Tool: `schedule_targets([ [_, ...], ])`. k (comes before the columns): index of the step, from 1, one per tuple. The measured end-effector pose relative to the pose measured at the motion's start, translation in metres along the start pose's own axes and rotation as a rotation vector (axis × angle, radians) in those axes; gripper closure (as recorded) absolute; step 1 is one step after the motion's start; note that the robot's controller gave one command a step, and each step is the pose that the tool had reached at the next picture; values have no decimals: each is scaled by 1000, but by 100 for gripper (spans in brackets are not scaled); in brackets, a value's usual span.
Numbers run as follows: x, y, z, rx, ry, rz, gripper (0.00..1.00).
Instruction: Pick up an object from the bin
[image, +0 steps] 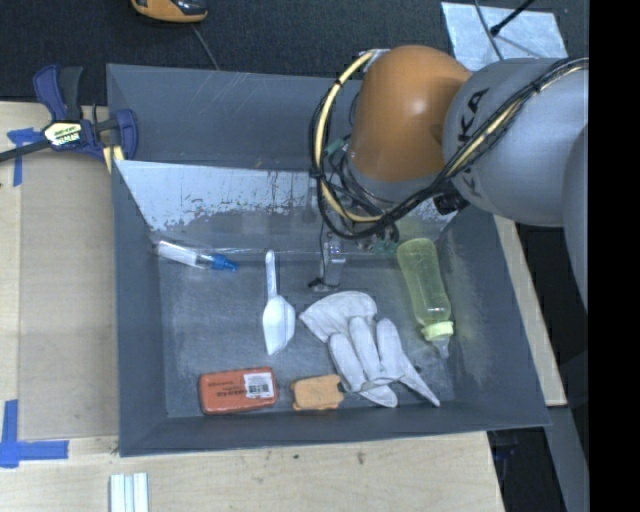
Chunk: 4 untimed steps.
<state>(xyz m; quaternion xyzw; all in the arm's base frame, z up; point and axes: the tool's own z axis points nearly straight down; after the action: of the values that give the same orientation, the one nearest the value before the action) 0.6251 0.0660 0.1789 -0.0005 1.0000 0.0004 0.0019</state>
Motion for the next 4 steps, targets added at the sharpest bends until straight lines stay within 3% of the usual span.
schedule_targets([
  [1,6,-14,30,-1,-7,102,0],
  [2,15,-29,67,1,3,102,0],
  [3,18,-31,70,1,1,51,0],
  [4,8,-43,45,0,4,-134,0],
])
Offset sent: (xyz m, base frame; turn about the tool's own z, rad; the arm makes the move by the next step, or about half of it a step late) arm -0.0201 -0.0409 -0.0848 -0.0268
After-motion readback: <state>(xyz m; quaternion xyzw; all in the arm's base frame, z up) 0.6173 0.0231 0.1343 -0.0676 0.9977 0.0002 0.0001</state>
